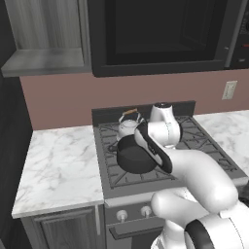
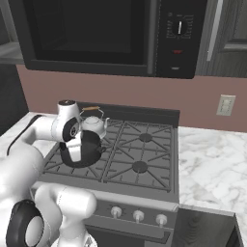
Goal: Pick the kettle from the cabinet and place it on a stove burner. Then pick the pot from the counter and place it on another stove burner. Finally, turn both burners on.
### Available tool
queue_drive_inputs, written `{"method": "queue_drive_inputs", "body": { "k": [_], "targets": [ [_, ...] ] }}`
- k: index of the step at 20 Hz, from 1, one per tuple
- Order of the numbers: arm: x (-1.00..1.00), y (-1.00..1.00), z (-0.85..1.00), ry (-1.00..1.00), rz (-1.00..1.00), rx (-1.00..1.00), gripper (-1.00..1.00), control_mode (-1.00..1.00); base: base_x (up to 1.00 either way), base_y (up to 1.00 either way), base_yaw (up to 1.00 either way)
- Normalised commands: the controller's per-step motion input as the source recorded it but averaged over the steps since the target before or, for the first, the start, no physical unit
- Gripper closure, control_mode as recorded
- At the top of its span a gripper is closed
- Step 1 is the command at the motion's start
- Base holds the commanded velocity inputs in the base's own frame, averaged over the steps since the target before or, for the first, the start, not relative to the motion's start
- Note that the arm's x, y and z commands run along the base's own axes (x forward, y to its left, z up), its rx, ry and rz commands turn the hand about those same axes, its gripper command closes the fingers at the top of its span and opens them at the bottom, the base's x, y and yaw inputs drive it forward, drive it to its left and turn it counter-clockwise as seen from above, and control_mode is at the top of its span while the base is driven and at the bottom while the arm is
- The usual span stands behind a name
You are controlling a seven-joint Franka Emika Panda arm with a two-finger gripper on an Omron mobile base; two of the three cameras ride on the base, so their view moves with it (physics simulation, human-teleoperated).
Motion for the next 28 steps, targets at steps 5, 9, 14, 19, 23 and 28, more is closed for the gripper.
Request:
{"method": "queue_drive_inputs", "body": {
  "k": [5, 9, 14, 19, 23, 28],
  "targets": [
    [-0.24, -0.02, 0.32, -0.03, 0.00, 0.00, -1.00, -1.00, 0.00, 0.00, 0.00],
    [-0.16, 0.00, 0.35, -0.07, 0.00, -0.02, -1.00, -1.00, 0.00, 0.00, 0.00],
    [-0.19, 0.00, 0.36, -0.09, 0.00, -0.04, -1.00, -1.00, 0.00, 0.00, 0.00],
    [-0.09, 0.00, 0.13, -0.04, 0.01, -0.01, -1.00, -1.00, 0.00, 0.00, 0.00],
    [0.00, 0.00, 0.00, -0.02, 0.00, -0.01, -1.00, 1.00, -0.12, -0.08, 0.00],
    [0.00, 0.00, 0.00, 0.00, 0.00, 0.00, -1.00, 1.00, -0.42, -0.36, 0.00]
  ]
}}
